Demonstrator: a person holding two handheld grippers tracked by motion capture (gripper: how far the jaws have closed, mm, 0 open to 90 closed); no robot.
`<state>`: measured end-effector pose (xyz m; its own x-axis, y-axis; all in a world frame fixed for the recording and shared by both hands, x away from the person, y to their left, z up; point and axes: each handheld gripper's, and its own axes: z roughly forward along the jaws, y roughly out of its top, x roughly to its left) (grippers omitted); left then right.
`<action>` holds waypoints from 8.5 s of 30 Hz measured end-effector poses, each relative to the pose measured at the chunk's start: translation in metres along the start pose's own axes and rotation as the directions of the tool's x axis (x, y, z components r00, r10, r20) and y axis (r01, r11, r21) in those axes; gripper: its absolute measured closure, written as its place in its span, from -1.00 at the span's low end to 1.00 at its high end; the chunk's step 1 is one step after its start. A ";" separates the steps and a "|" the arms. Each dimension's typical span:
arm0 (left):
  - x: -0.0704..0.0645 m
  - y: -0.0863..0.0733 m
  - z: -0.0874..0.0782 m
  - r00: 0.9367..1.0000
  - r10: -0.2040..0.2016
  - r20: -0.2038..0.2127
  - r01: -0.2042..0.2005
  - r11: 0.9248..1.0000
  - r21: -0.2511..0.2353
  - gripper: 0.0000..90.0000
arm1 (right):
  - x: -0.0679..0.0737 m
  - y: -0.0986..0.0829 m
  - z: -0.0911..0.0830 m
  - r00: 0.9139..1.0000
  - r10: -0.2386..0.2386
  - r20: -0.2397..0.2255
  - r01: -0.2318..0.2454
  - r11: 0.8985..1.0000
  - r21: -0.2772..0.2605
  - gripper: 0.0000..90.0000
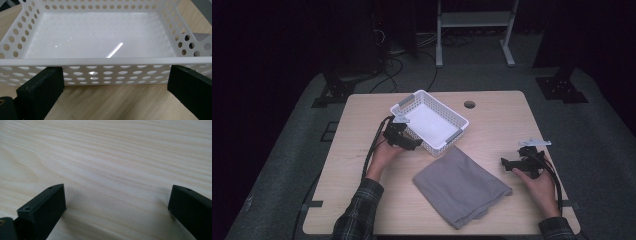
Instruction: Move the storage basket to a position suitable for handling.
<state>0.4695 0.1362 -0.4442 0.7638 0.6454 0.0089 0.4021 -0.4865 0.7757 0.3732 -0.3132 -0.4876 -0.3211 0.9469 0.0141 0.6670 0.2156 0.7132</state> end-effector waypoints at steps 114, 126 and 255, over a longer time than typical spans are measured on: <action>-0.049 -0.115 -0.079 0.999 0.028 0.018 -0.029 0.996 0.090 -1.00 | 0.079 0.187 0.043 0.939 -0.229 -0.255 0.226 0.973 -0.041 0.30; -0.049 -0.115 -0.079 0.999 0.026 0.018 -0.028 0.996 0.088 -1.00 | 0.080 0.192 0.074 0.949 -0.214 -0.232 0.226 0.974 0.022 0.48; -0.049 -0.115 -0.079 0.999 0.029 0.017 -0.030 0.995 0.092 -1.00 | 0.094 0.147 0.007 0.944 -0.187 -0.271 0.191 0.982 -0.012 0.37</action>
<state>0.3459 0.2070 -0.4837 0.7834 0.6212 0.0208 0.4237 -0.5581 0.7134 0.4459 -0.1910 -0.3862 -0.6101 0.7892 0.0704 0.5857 0.3893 0.7109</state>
